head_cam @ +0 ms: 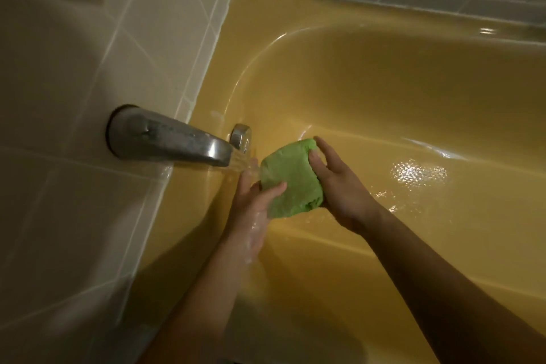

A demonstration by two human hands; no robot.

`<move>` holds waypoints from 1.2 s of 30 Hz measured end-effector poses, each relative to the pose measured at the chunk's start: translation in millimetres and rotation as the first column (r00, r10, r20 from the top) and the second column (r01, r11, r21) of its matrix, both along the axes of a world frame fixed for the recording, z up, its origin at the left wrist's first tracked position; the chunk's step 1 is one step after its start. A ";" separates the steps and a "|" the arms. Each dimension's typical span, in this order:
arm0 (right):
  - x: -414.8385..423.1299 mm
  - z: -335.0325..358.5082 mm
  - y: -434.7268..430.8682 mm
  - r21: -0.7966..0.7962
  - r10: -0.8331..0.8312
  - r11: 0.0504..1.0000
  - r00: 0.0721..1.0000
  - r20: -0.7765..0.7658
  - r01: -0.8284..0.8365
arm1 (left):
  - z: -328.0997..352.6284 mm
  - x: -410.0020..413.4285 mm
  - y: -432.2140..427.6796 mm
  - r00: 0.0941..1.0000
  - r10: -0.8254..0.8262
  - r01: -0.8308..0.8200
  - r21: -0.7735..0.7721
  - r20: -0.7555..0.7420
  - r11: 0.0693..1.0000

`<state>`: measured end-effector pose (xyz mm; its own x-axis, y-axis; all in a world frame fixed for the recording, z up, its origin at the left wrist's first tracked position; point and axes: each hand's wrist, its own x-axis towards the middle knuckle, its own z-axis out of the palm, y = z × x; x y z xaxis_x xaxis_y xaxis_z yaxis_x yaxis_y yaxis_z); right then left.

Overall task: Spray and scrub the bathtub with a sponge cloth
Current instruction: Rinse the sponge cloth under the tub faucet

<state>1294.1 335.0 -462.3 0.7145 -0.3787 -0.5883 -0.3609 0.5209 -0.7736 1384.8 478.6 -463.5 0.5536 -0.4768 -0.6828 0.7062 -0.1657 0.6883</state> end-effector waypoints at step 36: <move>22.8 -36.3 31.6 -0.216 0.079 0.973 0.997 -0.001 -0.077 | -31.7 22.9 14.0 0.815 -0.372 0.303 0.219 0.444 0.927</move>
<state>1317.0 366.6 -498.6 0.7507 -0.4392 -0.4935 -0.3878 0.3117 -0.8674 1407.7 492.6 -495.1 0.6435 -0.6181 -0.4516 0.1858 -0.4462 0.8754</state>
